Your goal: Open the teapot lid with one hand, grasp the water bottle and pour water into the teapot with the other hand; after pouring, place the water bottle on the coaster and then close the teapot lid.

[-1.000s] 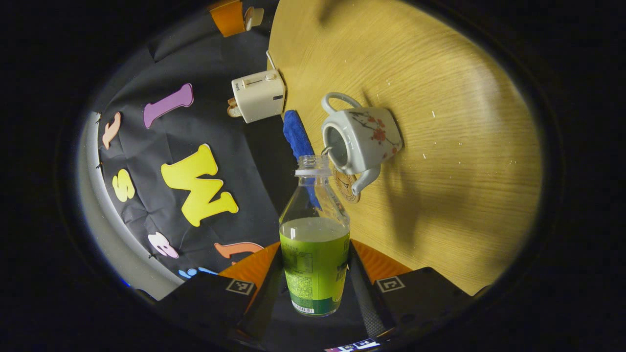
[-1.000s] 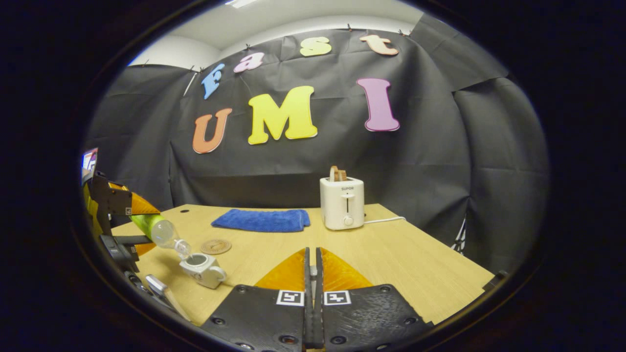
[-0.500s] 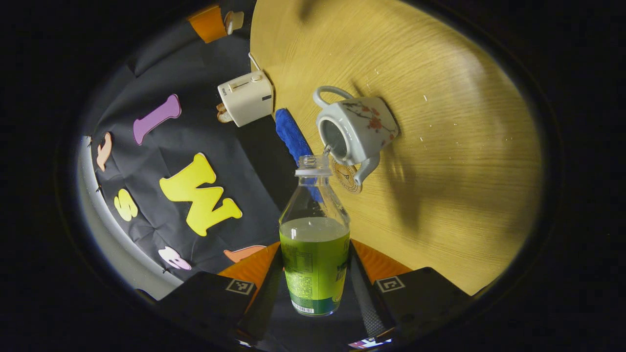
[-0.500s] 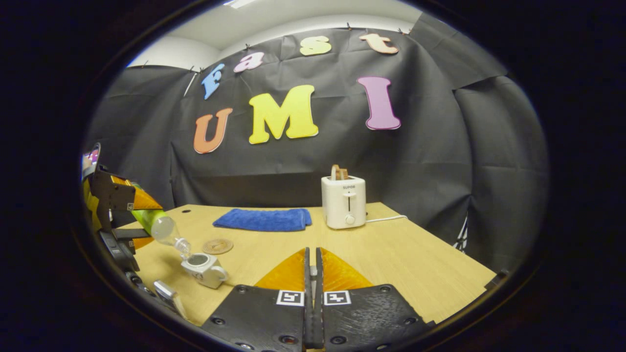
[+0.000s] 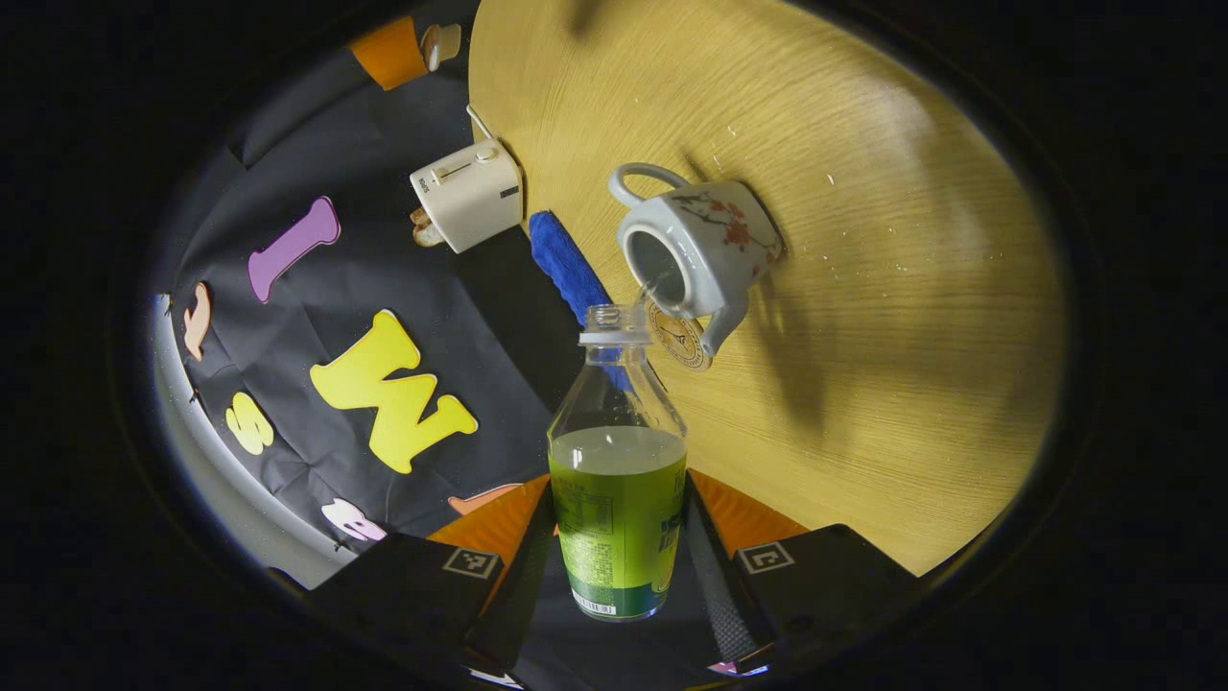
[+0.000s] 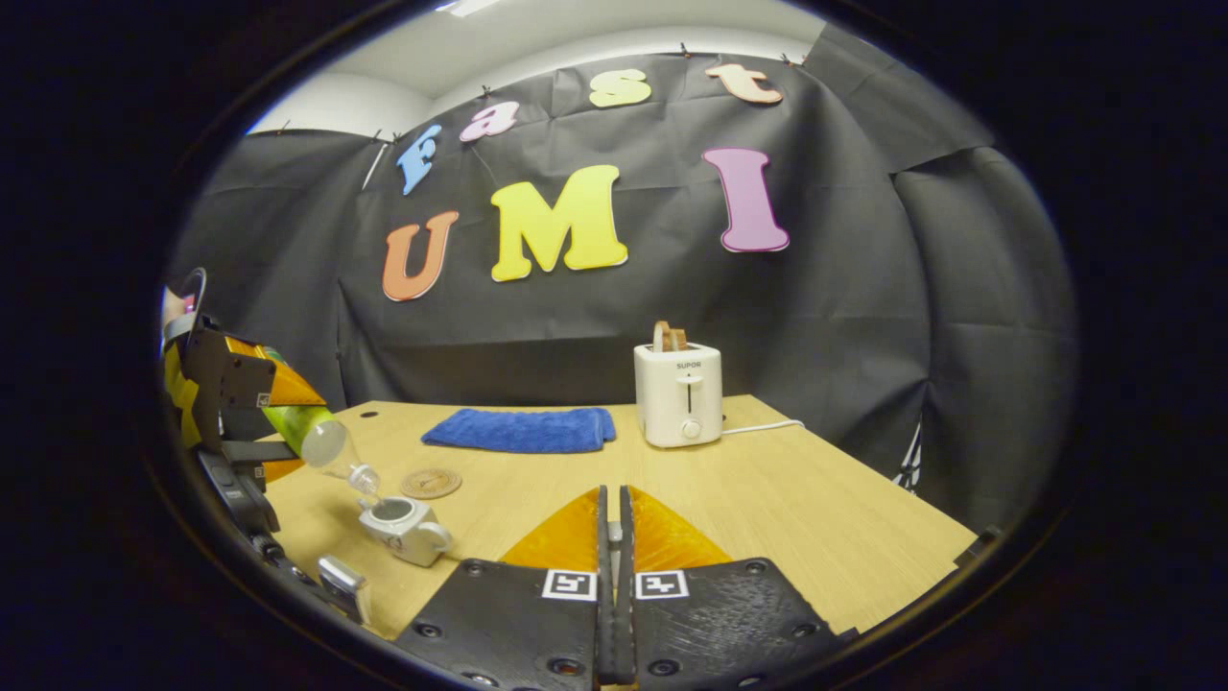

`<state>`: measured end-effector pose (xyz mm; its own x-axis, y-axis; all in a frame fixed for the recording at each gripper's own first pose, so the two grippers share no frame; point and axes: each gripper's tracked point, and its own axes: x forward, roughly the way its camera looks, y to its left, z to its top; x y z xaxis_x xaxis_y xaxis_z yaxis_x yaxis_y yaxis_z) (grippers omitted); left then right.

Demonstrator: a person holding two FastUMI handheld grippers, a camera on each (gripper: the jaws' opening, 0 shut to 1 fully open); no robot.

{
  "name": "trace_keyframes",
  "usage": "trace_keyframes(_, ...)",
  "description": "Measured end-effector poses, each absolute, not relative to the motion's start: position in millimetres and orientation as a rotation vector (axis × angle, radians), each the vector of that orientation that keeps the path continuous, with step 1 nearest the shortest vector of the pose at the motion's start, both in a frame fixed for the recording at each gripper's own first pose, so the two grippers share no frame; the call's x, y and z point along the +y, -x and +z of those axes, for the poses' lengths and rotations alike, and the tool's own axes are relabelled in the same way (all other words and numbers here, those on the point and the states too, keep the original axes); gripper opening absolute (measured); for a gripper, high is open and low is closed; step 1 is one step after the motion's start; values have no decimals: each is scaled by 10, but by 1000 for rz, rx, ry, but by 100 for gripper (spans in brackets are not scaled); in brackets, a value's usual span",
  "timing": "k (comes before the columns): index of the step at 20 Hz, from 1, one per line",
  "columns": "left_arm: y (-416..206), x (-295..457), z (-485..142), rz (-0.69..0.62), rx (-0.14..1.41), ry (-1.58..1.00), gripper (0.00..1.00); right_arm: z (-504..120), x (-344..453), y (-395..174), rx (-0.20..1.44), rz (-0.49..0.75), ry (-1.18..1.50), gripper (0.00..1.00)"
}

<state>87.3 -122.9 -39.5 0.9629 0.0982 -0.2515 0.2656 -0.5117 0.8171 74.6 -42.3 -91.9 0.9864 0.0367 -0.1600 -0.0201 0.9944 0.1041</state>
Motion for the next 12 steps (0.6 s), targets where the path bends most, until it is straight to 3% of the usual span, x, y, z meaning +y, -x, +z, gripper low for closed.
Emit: trace_keyframes(12, -884, -1268, -464, -211, 255, -2127, 75, -951, -374, -745, 171, 39, -98, 0)
